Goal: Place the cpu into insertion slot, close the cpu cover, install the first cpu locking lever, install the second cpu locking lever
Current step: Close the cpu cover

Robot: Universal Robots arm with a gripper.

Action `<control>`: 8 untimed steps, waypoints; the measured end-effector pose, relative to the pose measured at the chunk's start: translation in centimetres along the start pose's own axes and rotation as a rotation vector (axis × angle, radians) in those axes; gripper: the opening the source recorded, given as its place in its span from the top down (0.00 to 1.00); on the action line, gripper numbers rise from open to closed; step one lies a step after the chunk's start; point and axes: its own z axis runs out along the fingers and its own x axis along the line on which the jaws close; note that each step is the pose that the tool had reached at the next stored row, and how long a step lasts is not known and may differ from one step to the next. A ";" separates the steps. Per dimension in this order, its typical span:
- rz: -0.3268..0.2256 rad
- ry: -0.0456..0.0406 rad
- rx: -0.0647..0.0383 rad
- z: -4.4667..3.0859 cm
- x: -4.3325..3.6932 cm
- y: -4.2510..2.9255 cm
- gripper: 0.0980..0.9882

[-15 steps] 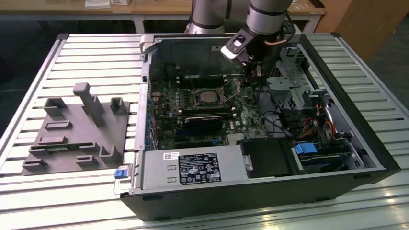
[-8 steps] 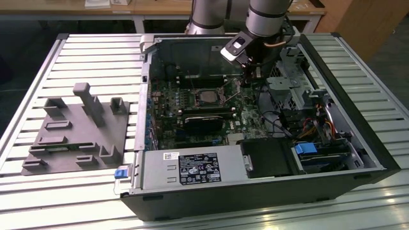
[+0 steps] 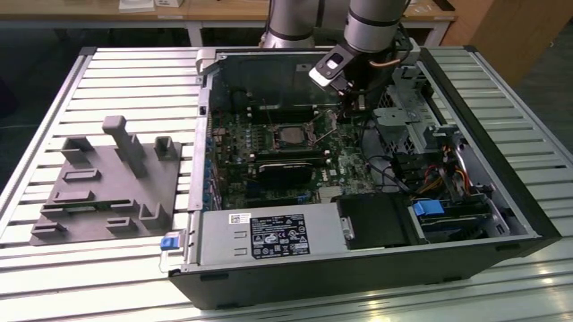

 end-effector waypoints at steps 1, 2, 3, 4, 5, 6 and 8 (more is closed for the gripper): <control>0.000 0.0000 0.000 0.00 0.00 0.00 1.00; 0.000 -0.0001 0.001 0.00 0.00 0.00 1.00; 0.000 0.0000 0.004 0.00 0.00 0.01 1.00; 0.000 0.0001 0.009 0.01 0.00 0.01 1.00; 0.000 -0.0002 0.016 0.01 0.00 0.02 1.00; 0.000 -0.0007 0.025 0.01 0.00 0.04 1.00; 0.001 -0.0010 0.043 0.01 0.00 0.06 1.00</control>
